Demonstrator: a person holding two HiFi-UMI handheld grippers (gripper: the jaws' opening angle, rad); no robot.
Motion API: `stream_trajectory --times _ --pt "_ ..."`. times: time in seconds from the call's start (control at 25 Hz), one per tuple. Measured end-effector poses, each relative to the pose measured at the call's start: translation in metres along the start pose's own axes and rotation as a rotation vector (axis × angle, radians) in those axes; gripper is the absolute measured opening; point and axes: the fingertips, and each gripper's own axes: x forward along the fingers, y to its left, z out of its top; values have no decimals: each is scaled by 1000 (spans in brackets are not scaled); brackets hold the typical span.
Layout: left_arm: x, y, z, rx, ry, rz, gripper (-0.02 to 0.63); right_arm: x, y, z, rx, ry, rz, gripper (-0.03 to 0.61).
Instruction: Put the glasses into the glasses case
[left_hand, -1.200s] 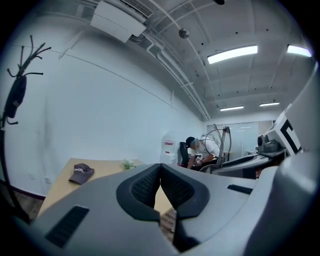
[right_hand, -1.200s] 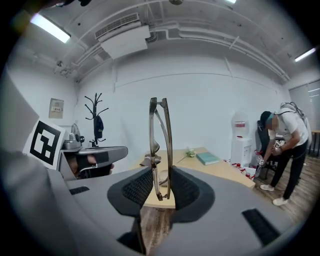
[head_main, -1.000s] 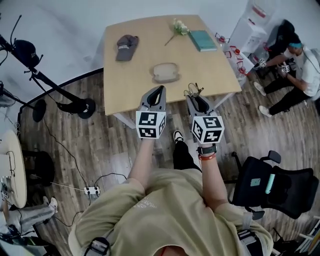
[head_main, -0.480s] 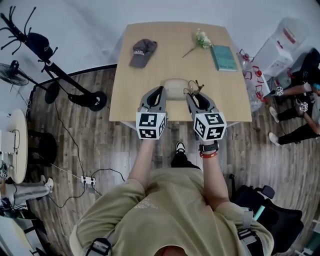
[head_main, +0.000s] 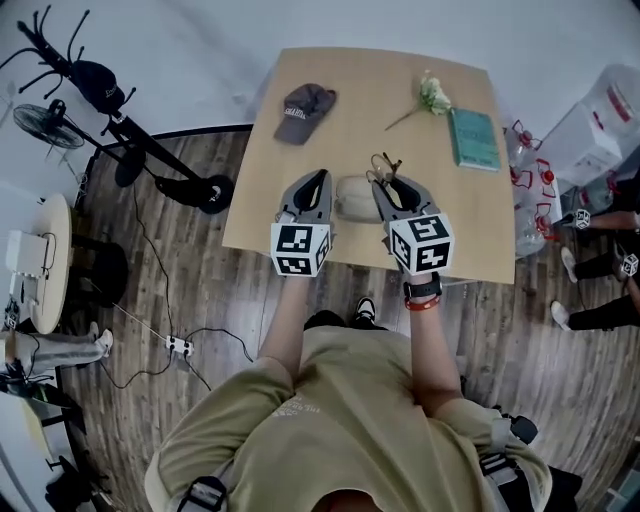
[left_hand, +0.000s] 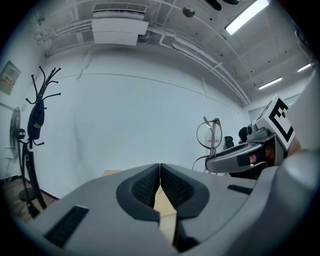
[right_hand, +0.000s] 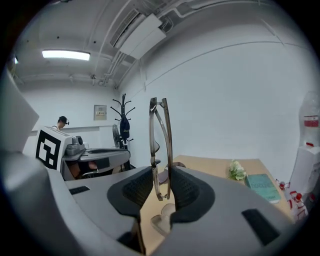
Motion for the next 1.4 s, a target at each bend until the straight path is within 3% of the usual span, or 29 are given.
stream_trajectory --times 0.28,0.56,1.0,1.4 --pt "31 -4 -35 1 64 -24 23 32 -21 -33 43 74 88 120" --pt "67 12 -78 -2 118 -54 23 77 -49 -75 96 201 102 121" --pt "100 37 -142 -53 197 -116 23 126 -62 -143 30 471 265 120" --pt "107 60 -185 -70 255 -151 23 162 -53 -178 -136 768 517 112"
